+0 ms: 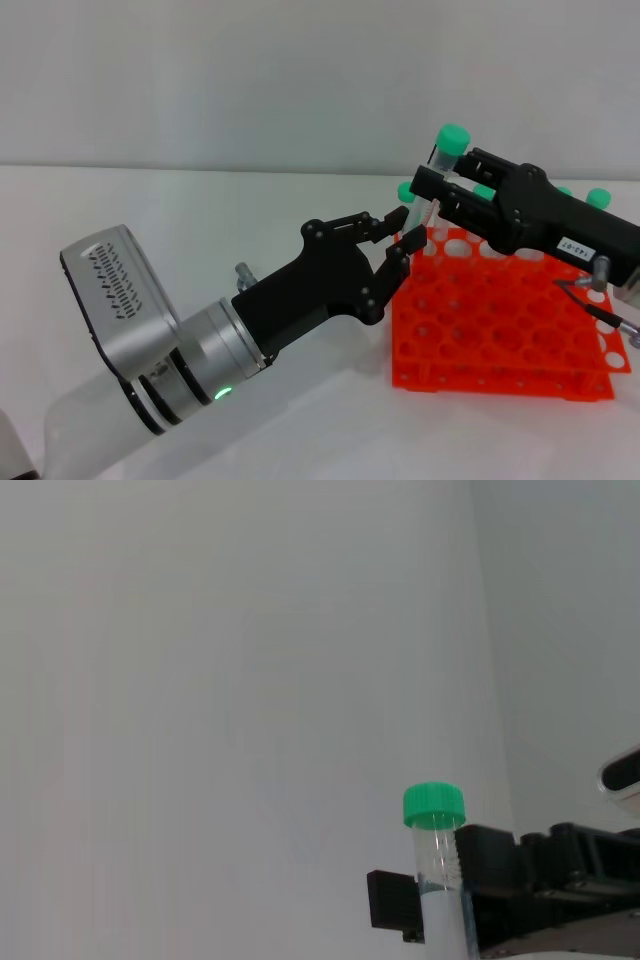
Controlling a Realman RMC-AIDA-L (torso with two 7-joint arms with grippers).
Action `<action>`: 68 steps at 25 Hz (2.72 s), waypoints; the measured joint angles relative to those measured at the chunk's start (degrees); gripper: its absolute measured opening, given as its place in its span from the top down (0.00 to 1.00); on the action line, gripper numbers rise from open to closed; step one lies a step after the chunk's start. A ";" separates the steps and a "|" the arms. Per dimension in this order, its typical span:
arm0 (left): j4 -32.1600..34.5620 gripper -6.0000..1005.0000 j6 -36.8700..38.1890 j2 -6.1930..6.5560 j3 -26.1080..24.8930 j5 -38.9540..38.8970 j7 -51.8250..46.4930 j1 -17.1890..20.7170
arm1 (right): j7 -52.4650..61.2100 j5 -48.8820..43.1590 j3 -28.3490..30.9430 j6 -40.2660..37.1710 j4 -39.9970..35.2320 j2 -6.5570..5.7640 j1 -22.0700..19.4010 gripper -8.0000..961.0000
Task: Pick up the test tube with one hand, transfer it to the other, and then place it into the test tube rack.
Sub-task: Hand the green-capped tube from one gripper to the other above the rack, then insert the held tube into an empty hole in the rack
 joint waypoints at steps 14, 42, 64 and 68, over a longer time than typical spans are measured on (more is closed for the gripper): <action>0.02 0.81 -0.73 0.07 -0.01 0.04 -0.23 -0.32 | -1.79 0.30 0.30 0.25 -0.05 0.82 0.09 0.63; 1.16 0.74 -5.71 0.09 -0.68 -0.50 -0.63 -0.53 | -4.43 0.06 0.29 0.26 -0.65 1.73 -0.36 0.76; 4.72 0.13 -5.62 0.04 -4.70 -0.76 7.44 8.40 | -5.12 0.42 3.52 2.48 -0.27 2.12 -1.57 0.77; 5.04 0.13 -1.72 -0.03 -8.49 -0.80 9.07 13.95 | -5.91 0.53 4.62 3.40 -0.48 2.21 -2.13 0.77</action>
